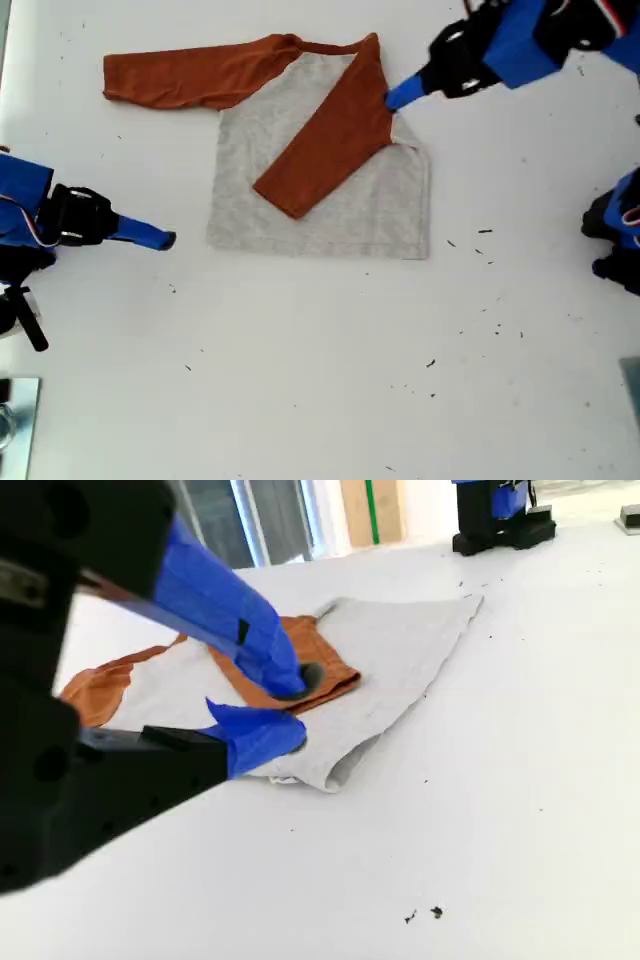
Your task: Fold t shirt
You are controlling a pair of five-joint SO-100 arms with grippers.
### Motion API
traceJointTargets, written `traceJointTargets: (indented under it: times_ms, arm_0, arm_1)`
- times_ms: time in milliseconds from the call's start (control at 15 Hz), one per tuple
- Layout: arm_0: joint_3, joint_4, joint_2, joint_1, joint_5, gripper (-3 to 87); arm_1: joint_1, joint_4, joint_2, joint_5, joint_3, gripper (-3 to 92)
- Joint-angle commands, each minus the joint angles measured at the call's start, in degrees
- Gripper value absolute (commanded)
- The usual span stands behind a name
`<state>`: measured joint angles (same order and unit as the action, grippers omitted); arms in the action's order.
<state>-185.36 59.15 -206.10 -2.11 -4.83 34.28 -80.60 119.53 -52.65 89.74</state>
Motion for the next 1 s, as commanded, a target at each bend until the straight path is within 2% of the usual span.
traceJointTargets:
  times_ms: [0, 67, 200, 333, 400, 467, 533, 600, 867, 933]
  arm_0:
    - [-0.4, -0.1, -0.4, -1.2, 3.2, -0.2]
    - [-0.4, -0.1, -0.4, -2.1, 6.5, -0.2]
    - [-0.3, -7.8, 0.4, -2.0, 11.0, -0.3]
    - [9.5, -8.4, 16.0, -3.7, 17.1, -0.3]
    - [25.2, -3.3, 34.9, -5.8, 17.7, -0.3]
    - [44.6, 8.9, 52.6, -10.5, 18.6, -0.3]
    - [58.6, 18.5, 62.9, -17.0, 20.2, -0.2]
    - [67.0, 24.7, 68.8, -23.6, 20.1, -0.2]
    - [63.8, 27.8, 70.0, -46.8, 10.9, 2.1]
    - [63.8, 27.9, 70.1, -50.2, 9.9, 14.1]
  arm_1:
    - [5.2, 6.8, 19.6, 3.8, 30.3, 16.0]
    - [5.2, 9.9, 26.4, 4.0, 41.7, 12.4]
    - [3.5, 13.4, 36.9, 8.3, 59.1, 5.6]
    - [1.0, 14.7, 40.3, 10.8, 67.1, 3.7]
    - [0.0, 15.9, 40.0, 11.0, 69.1, 3.7]
    - [-0.2, 16.4, 40.2, 10.5, 70.3, 3.7]
    - [0.0, 16.6, 40.3, 9.5, 70.8, 3.7]
    - [-0.2, 17.1, 40.4, 8.9, 70.8, 3.7]
    - [-0.9, 17.5, 41.6, 8.1, 71.3, 3.6]
    - [-1.1, 17.5, 42.3, 8.1, 71.6, 3.6]
